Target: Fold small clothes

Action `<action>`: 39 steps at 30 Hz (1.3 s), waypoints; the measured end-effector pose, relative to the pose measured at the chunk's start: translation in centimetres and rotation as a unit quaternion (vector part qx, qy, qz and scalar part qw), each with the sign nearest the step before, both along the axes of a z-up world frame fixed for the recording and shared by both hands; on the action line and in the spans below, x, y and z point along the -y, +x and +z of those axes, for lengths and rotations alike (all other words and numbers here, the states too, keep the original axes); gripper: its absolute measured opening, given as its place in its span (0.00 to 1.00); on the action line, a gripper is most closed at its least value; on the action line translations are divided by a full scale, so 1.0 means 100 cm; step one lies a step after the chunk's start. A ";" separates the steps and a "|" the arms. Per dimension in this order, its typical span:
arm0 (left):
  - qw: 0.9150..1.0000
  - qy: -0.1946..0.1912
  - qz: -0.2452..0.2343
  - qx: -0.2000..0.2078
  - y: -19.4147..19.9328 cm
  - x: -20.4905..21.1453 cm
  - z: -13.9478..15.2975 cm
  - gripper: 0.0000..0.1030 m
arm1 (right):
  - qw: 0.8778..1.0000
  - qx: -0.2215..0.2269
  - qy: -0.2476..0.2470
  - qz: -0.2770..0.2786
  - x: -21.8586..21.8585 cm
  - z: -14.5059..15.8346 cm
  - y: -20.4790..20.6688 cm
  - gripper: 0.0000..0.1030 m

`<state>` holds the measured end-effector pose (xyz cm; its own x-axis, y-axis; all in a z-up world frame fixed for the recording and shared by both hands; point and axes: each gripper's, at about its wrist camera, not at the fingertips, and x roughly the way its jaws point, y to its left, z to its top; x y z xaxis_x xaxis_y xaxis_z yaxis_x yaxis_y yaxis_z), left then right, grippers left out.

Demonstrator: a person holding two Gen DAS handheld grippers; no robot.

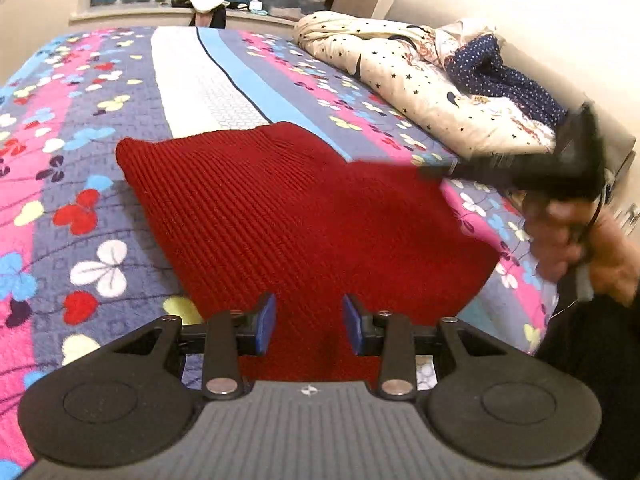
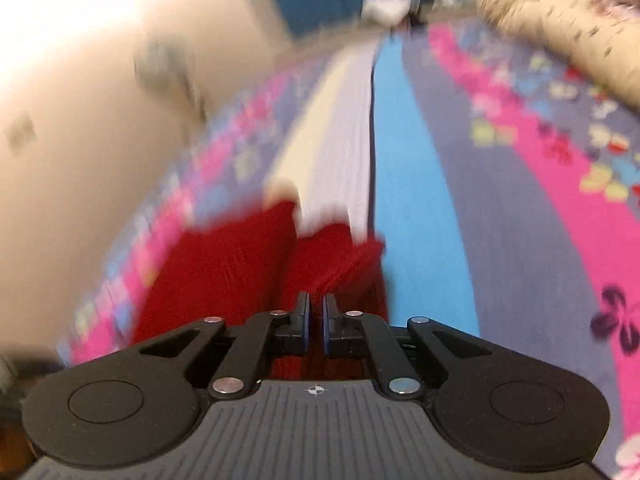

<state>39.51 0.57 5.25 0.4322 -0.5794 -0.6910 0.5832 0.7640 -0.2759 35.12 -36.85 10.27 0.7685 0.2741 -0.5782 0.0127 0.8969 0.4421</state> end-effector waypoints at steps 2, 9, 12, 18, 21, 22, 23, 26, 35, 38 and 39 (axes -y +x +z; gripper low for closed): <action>1.000 0.019 -0.008 -0.001 0.001 0.007 -0.005 0.40 | 0.999 -0.013 -0.005 -0.042 0.010 -0.002 0.001 0.05; 0.994 0.098 -0.031 -0.024 0.002 0.025 -0.032 0.40 | 0.994 -0.039 -0.080 -0.059 0.003 -0.006 0.006 0.12; 0.995 0.086 -0.023 -0.039 0.006 0.020 -0.034 0.40 | 0.998 0.007 -0.021 -0.052 0.009 0.003 0.000 0.40; 0.995 0.089 -0.025 -0.034 0.000 0.020 -0.032 0.40 | 0.996 -0.063 -0.008 0.061 -0.030 -0.018 0.017 0.64; 0.995 0.085 -0.024 -0.034 -0.003 0.020 -0.031 0.40 | 0.993 -0.090 -0.019 0.081 -0.039 -0.026 0.023 0.25; 0.996 0.085 -0.023 -0.033 -0.003 0.019 -0.030 0.40 | 0.992 -0.084 0.000 0.090 -0.038 -0.023 0.023 0.20; 0.996 0.082 -0.022 -0.032 -0.003 0.018 -0.029 0.40 | 0.994 -0.063 -0.005 0.090 -0.039 -0.016 0.018 0.18; 0.998 0.056 -0.020 -0.031 -0.003 0.013 -0.021 0.40 | 0.996 0.020 0.038 0.076 -0.025 0.014 -0.001 0.13; 0.998 0.042 -0.029 -0.021 -0.002 0.016 -0.012 0.40 | 0.993 -0.060 -0.054 0.082 -0.025 -0.006 -0.002 0.17; 1.000 -0.013 -0.016 0.000 -0.001 0.009 0.003 0.40 | 0.996 0.024 0.001 0.083 -0.014 0.017 -0.019 0.20; 1.000 -0.026 -0.012 0.005 0.000 0.007 0.006 0.40 | 0.994 0.038 0.016 0.099 -0.010 0.020 -0.020 0.20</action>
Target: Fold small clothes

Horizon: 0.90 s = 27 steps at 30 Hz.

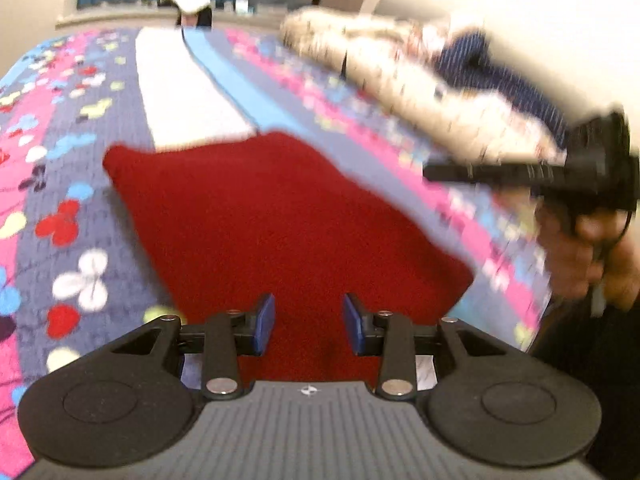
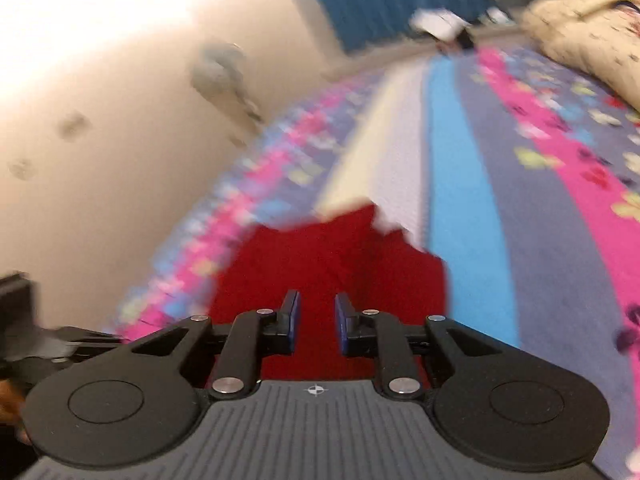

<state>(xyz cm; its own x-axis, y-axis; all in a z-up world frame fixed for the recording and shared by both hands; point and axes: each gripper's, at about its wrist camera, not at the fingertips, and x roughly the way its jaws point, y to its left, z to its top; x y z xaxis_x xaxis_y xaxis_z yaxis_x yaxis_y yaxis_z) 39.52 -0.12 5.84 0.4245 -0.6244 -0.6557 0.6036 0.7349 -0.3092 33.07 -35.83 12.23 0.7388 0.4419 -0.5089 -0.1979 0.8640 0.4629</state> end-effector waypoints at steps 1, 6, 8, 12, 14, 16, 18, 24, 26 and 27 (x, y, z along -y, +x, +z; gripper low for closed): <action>1.000 -0.010 0.004 0.002 0.001 -0.001 0.002 0.40 | 1.000 -0.005 0.010 0.025 0.001 -0.002 -0.003 0.20; 0.993 0.105 -0.005 -0.050 0.011 0.020 -0.034 0.37 | 0.966 -0.168 -0.177 0.088 -0.032 -0.062 0.011 0.07; 0.993 0.118 -0.012 -0.030 0.006 0.026 -0.031 0.37 | 0.975 -0.137 -0.147 0.090 -0.028 -0.049 0.009 0.09; 0.998 0.049 -0.009 -0.032 0.006 0.016 -0.016 0.37 | 0.986 -0.124 -0.087 0.065 -0.009 -0.040 0.012 0.12; 0.995 0.089 -0.015 -0.044 0.007 0.022 -0.025 0.38 | 0.972 -0.178 -0.140 0.065 -0.014 -0.062 0.015 0.12; 0.991 0.126 -0.026 -0.042 0.002 0.029 -0.032 0.39 | 0.973 -0.164 -0.149 0.069 -0.017 -0.059 0.013 0.12; 0.993 0.111 -0.022 -0.042 0.002 0.028 -0.025 0.41 | 0.983 -0.133 -0.113 0.055 -0.016 -0.046 0.015 0.15; 0.997 0.025 0.064 -0.038 0.017 0.000 -0.001 0.64 | 0.991 -0.077 0.002 -0.109 0.034 -0.028 0.005 0.54; 0.993 0.004 0.106 -0.047 0.025 -0.009 0.001 0.78 | 0.983 -0.112 0.013 -0.147 0.044 -0.038 0.012 0.56; 0.990 -0.004 0.127 -0.053 0.030 -0.013 0.001 0.80 | 0.979 -0.129 0.013 -0.158 0.046 -0.043 0.015 0.56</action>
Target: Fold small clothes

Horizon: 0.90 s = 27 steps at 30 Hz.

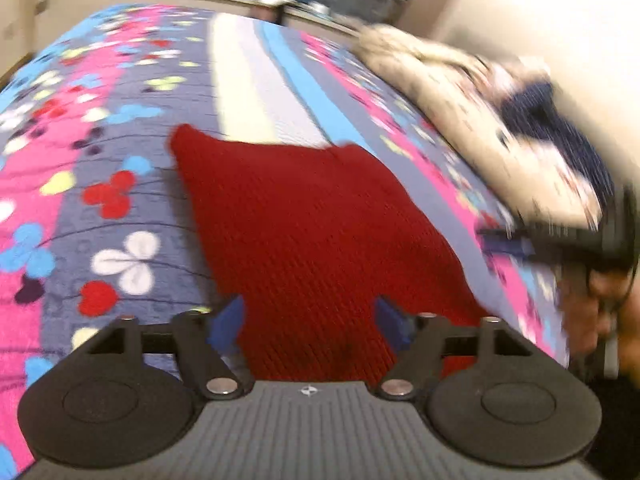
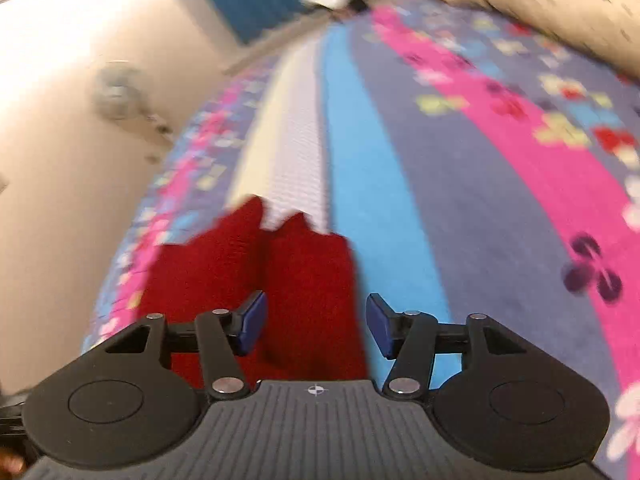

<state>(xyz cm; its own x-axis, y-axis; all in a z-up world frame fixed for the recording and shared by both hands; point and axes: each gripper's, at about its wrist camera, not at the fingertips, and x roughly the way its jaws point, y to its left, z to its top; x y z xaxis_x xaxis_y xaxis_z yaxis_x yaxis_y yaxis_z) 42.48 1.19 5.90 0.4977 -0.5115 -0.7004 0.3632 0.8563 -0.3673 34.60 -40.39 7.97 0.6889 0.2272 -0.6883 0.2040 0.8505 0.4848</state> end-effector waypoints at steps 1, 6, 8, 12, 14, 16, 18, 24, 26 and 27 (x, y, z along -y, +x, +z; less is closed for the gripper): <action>1.000 -0.006 0.019 -0.007 0.005 -0.003 -0.002 0.81 | 1.000 -0.013 0.000 -0.007 -0.001 -0.003 0.004 0.56; 0.995 -0.043 0.071 -0.049 0.024 -0.011 -0.012 0.82 | 0.999 -0.041 0.009 -0.003 -0.003 -0.021 0.024 0.68; 0.993 -0.057 0.086 -0.063 0.032 -0.015 -0.018 0.83 | 0.998 -0.054 0.022 0.008 -0.006 -0.026 0.031 0.73; 0.985 -0.081 0.111 -0.101 0.053 -0.026 -0.037 0.83 | 0.995 -0.081 0.041 0.030 -0.013 -0.037 0.051 0.75; 0.980 -0.102 0.121 -0.122 0.065 -0.029 -0.050 0.83 | 0.995 -0.090 0.034 0.039 -0.017 -0.042 0.056 0.79; 0.975 -0.126 0.115 -0.141 0.076 -0.028 -0.062 0.84 | 0.994 -0.089 0.040 0.041 -0.018 -0.045 0.060 0.81; 0.974 -0.140 0.106 -0.145 0.084 -0.025 -0.069 0.86 | 0.994 -0.092 0.054 0.039 -0.018 -0.049 0.063 0.81; 0.965 -0.175 0.096 -0.167 0.102 -0.015 -0.100 0.91 | 0.992 -0.091 0.079 0.037 -0.026 -0.055 0.071 0.75; 0.967 -0.175 0.093 -0.163 0.107 -0.014 -0.102 0.88 | 0.992 -0.084 0.084 0.040 -0.027 -0.056 0.073 0.67; 0.969 -0.167 0.090 -0.158 0.109 -0.012 -0.100 0.85 | 0.992 -0.081 0.085 0.041 -0.028 -0.056 0.074 0.63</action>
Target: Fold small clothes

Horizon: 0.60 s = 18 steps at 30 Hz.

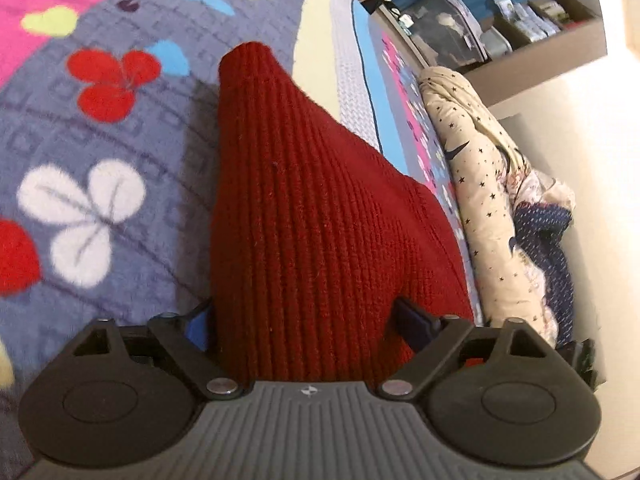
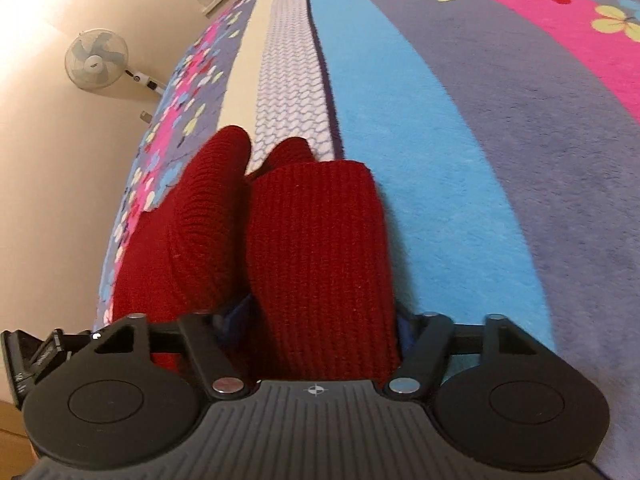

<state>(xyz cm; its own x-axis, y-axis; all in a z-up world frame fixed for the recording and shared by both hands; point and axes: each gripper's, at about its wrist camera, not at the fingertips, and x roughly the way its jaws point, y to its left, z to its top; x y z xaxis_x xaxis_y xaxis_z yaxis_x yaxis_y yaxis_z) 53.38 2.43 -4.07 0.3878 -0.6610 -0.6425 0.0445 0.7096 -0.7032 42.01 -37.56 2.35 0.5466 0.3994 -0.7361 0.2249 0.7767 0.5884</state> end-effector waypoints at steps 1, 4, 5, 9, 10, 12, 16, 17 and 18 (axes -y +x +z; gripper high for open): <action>1.000 0.007 -0.003 0.005 0.002 0.001 0.003 0.79 | 1.000 0.004 -0.005 0.003 -0.001 0.001 0.001 0.57; 0.999 0.027 -0.015 0.036 0.005 -0.001 0.026 0.61 | 0.999 0.026 -0.018 0.005 -0.007 0.008 0.004 0.42; 0.998 0.036 -0.018 0.055 0.005 -0.001 0.037 0.60 | 0.999 0.039 -0.017 0.002 -0.009 0.011 0.005 0.38; 0.987 0.068 -0.015 0.143 0.002 -0.018 0.088 0.58 | 0.993 0.113 0.033 0.019 -0.031 0.025 0.012 0.30; 0.984 0.076 -0.011 0.161 0.001 -0.026 0.099 0.58 | 0.990 0.131 0.041 0.026 -0.040 0.028 0.014 0.30; 0.974 0.102 -0.010 0.200 0.000 -0.039 0.115 0.60 | 0.985 0.161 0.058 0.038 -0.058 0.031 0.021 0.30; 0.977 0.144 0.017 0.155 0.013 -0.068 0.101 0.68 | 0.986 0.152 0.044 0.056 -0.085 0.022 0.038 0.34; 0.977 0.159 0.046 0.131 0.016 -0.075 0.096 0.66 | 0.988 0.140 0.025 0.056 -0.090 0.018 0.041 0.35; 0.972 0.174 0.078 0.136 0.013 -0.081 0.097 0.66 | 0.990 0.132 0.004 0.048 -0.093 0.017 0.041 0.35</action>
